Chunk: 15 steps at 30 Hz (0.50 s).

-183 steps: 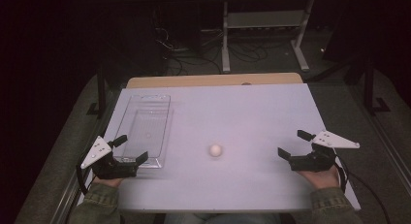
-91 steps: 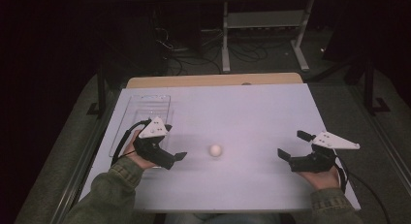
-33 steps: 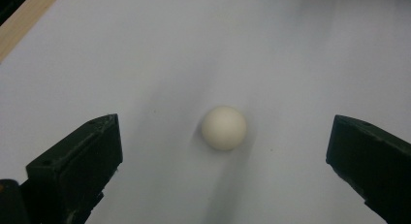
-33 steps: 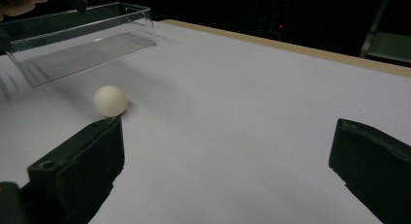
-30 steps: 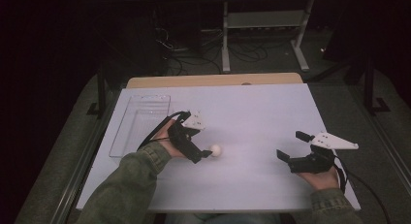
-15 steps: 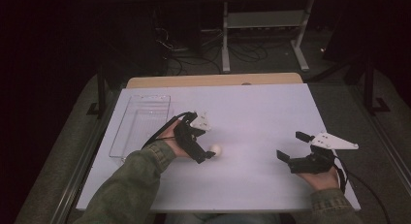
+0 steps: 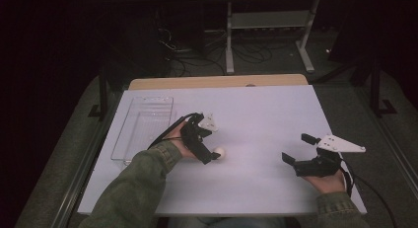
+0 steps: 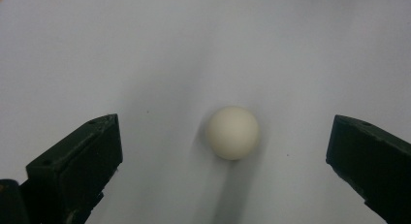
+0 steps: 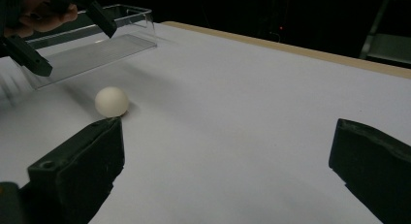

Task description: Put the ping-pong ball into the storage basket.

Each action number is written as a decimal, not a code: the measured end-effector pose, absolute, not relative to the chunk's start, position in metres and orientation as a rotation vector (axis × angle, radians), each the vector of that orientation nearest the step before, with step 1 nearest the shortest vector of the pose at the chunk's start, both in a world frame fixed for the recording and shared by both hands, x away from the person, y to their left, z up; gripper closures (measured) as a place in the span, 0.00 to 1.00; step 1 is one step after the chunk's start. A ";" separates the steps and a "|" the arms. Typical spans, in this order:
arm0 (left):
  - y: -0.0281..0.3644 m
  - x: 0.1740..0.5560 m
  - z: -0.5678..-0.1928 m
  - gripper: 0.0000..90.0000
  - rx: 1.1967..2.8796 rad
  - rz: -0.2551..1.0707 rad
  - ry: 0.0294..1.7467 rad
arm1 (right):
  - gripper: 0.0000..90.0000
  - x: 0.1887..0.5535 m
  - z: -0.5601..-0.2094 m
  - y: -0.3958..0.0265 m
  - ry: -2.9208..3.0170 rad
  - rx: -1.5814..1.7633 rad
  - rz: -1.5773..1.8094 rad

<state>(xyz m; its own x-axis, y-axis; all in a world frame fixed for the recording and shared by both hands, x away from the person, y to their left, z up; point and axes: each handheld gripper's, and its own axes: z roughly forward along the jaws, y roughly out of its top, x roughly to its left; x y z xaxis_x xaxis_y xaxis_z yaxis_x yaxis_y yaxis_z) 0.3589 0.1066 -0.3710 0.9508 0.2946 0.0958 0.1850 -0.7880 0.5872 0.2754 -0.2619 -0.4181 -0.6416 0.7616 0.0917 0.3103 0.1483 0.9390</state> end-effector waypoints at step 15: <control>0.102 0.366 -0.383 0.00 2.543 0.229 0.329 | 0.00 0.275 -0.419 -0.262 2.027 1.021 1.500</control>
